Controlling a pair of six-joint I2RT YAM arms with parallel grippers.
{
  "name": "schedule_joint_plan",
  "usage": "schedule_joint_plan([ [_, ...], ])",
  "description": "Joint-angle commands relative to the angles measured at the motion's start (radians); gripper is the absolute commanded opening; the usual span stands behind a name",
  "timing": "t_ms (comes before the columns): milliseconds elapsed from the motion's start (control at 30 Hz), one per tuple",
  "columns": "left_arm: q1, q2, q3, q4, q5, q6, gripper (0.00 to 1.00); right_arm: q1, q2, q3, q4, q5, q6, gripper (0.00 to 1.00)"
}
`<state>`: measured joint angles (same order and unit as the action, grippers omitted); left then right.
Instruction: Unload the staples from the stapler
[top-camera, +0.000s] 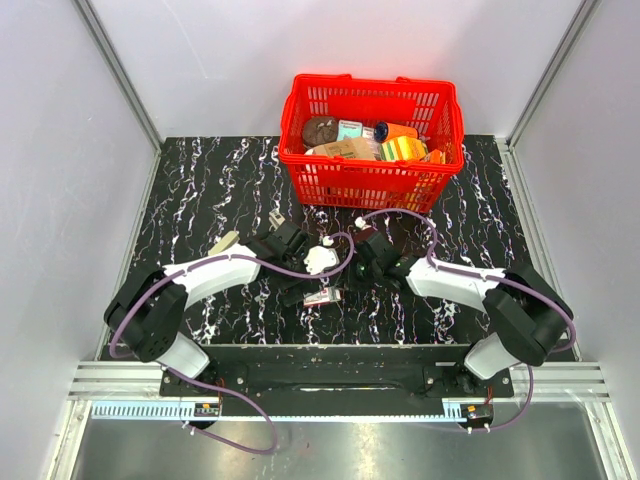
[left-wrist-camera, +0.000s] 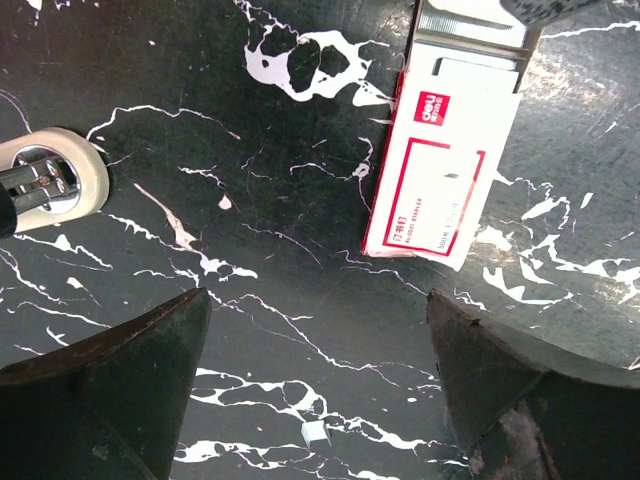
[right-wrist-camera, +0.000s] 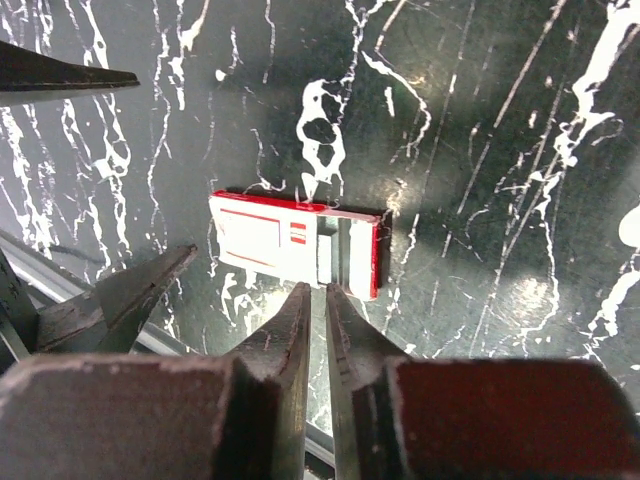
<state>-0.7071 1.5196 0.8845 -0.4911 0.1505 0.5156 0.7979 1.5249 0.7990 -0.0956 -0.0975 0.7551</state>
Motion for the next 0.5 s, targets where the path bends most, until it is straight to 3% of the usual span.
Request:
schedule_joint_plan([
  [0, 0.0, 0.034, 0.028, 0.036, 0.015, 0.006, 0.94, -0.005, 0.007, 0.009, -0.016, 0.036, -0.022, 0.15],
  [467, 0.0, 0.079, -0.004, 0.108, 0.018, 0.001, 0.94, -0.028, 0.101, -0.032, 0.083, -0.024, 0.004, 0.14],
])
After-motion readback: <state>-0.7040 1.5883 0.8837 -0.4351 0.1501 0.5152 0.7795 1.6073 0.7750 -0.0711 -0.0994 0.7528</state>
